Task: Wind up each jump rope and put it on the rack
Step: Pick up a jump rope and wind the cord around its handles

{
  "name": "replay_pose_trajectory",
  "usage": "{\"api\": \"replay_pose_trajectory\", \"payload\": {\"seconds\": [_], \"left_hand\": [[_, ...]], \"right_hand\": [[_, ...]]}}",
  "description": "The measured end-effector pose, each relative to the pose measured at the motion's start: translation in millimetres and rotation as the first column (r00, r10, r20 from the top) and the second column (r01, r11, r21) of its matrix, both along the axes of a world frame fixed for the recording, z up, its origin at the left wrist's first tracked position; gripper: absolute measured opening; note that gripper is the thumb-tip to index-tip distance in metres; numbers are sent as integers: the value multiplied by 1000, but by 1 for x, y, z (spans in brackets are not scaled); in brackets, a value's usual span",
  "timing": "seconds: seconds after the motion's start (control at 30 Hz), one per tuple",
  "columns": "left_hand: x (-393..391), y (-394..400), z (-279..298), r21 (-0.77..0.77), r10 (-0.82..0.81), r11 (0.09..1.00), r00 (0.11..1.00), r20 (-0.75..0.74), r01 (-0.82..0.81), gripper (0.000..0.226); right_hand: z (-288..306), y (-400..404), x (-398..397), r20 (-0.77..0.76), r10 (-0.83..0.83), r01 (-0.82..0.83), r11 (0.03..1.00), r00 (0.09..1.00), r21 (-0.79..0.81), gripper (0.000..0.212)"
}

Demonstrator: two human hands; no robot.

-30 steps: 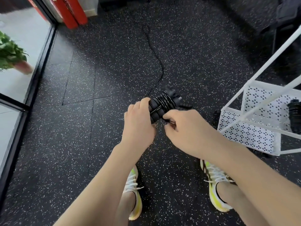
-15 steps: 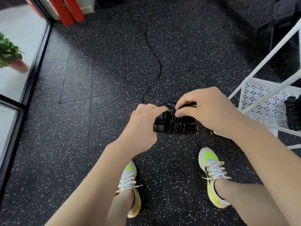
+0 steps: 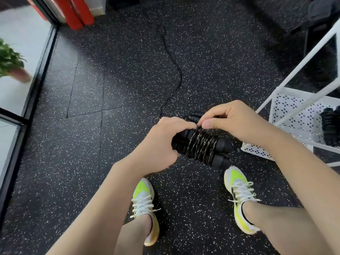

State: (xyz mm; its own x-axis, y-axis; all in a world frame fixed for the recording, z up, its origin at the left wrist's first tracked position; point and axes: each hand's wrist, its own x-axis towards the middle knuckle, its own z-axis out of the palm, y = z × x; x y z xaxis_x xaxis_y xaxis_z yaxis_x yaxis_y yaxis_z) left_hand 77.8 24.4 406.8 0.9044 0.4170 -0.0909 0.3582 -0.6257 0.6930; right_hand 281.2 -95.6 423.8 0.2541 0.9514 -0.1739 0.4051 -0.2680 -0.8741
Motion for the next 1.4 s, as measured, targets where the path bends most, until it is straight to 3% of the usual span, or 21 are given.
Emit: {"api": "replay_pose_trajectory", "payload": {"seconds": [0.1, 0.2, 0.3, 0.4, 0.47, 0.57, 0.67, 0.83, 0.93, 1.07, 1.2, 1.4], "left_hand": [[0, -1, 9, -48, 9, 999, 999, 36, -8, 74], [0, -1, 14, -54, 28, 998, 998, 54, -26, 72], [0, -2, 19, -58, 63, 997, 995, 76, -58, 73], [1, -3, 23, -104, 103, 990, 989, 108, -92, 72], [1, -2, 25, -144, 137, 982, 984, 116, -120, 71], [1, -1, 24, -190, 206, 964, 972, 109, -183, 75], [3, 0, 22, -227, 281, 941, 953, 116, -250, 79], [8, 5, 17, -303, 462, 862, 876, 141, -406, 78], [9, 7, 12, -292, 517, 834, 848, 115, -468, 77], [11, 7, 7, -293, 577, 796, 810, 101, -530, 74], [11, 10, 5, -309, 631, 751, 772, 74, -584, 69], [9, 12, 4, -221, 583, 799, 810, 59, -559, 61]], "right_hand": [[-6, 1, 0, -147, -43, 51, 997, 988, 52, 5], [-12, 2, -3, -329, -82, 108, 992, 941, 63, 16], [-15, 1, -4, -393, -96, 121, 992, 915, 39, 22], [-17, 4, -9, -446, -104, 129, 991, 889, 28, 13], [-20, 4, -13, -525, -131, 152, 988, 841, -4, 28], [-27, -1, -20, -461, -131, 176, 983, 878, 56, 43], [-29, 4, -34, -467, -145, 186, 982, 872, 43, 44], [-37, 15, -52, -553, -205, 215, 975, 807, -48, 30], [-39, 14, -58, -450, -192, 171, 981, 872, -86, 32], [-36, 13, -63, -108, -121, 109, 987, 987, -116, 32], [-26, 8, -74, 138, -11, 32, 988, 990, -154, 28], [-14, 7, -72, 248, -81, 99, 993, 965, -61, 33]]}}
